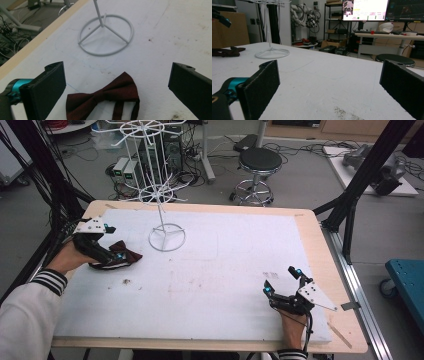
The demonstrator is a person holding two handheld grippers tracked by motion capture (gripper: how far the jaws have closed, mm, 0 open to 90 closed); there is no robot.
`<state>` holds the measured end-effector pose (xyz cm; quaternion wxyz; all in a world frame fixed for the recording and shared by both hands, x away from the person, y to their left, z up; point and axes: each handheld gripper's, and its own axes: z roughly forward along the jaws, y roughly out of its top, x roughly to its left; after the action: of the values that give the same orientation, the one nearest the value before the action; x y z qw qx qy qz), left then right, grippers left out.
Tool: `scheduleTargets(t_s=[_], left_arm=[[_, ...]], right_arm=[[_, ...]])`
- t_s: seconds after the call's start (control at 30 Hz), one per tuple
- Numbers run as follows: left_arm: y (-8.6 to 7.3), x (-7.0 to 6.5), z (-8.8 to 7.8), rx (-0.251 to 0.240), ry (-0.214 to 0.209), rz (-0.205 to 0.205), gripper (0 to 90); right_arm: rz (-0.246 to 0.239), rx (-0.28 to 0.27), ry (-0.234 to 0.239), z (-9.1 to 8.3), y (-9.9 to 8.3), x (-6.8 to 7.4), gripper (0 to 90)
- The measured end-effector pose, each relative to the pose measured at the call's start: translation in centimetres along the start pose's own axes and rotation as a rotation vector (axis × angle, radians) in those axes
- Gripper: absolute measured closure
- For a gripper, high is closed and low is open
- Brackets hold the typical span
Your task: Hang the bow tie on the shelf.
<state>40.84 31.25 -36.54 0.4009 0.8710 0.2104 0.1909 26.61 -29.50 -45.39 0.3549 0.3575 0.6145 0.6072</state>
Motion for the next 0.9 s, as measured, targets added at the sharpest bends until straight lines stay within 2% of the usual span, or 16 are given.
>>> scheduleTargets(t_s=[0.07,0.1,0.13,0.17,0.2,0.27,0.3,0.47,0.5,0.53,0.57,0.63,0.67,0.8,0.83,0.9], left_arm=[[0.1,0.3,0.3,0.016,-0.019,0.007,1.7],[0.0,0.5,0.3,0.011,-0.045,0.005,1.7],[0.0,0.5,0.3,0.011,-0.045,0.005,1.7],[-0.1,1.0,0.4,-0.013,-0.078,0.001,1.7],[-0.2,1.1,0.4,-0.017,-0.085,0.008,1.7],[-0.4,1.4,0.5,-0.017,-0.089,0.006,1.7],[-0.8,1.7,0.5,0.003,-0.087,0.013,1.7],[-1.1,2.1,0.6,0.028,-0.095,0.027,1.7],[-0.8,2.2,0.7,0.072,-0.098,0.050,1.7],[-0.8,2.2,0.7,0.072,-0.098,0.050,1.7],[-0.4,2.4,0.7,0.088,-0.099,0.073,1.7],[-0.3,2.4,0.8,0.079,-0.098,0.079,1.7],[-0.1,2.6,1.1,0.106,-0.100,0.092,1.7],[0.1,2.9,1.7,0.132,-0.107,0.094,1.8],[0.2,3.0,2.1,0.151,-0.118,0.107,1.8],[0.2,3.1,2.5,0.157,-0.117,0.112,1.8]], right_arm=[[0.002,0.000,0.000,0.0,0.0,0.0,2.1],[0.001,-0.002,0.000,0.0,0.0,0.0,2.1],[0.001,0.000,0.000,0.0,0.0,0.0,2.1],[0.001,0.000,-0.001,0.0,0.0,0.0,2.1],[0.001,0.000,-0.001,0.0,0.0,0.0,2.1],[0.003,-0.001,-0.001,0.0,0.0,0.0,2.1],[0.000,-0.001,-0.002,0.0,0.0,0.0,2.1],[-0.001,-0.002,-0.005,0.0,0.0,0.0,2.1],[-0.005,-0.004,-0.005,0.0,0.0,0.0,2.1],[-0.004,-0.003,-0.005,0.0,0.0,0.0,2.1],[-0.005,-0.004,-0.005,0.0,0.0,0.0,2.1],[-0.005,-0.004,-0.005,0.0,0.0,0.0,2.1],[-0.004,-0.004,-0.005,0.0,0.0,0.0,2.1],[-0.005,-0.004,-0.004,0.0,0.0,0.0,2.1],[-0.003,-0.007,-0.004,0.0,0.0,0.0,2.1],[-0.005,-0.004,-0.004,0.0,0.0,0.0,2.1]])
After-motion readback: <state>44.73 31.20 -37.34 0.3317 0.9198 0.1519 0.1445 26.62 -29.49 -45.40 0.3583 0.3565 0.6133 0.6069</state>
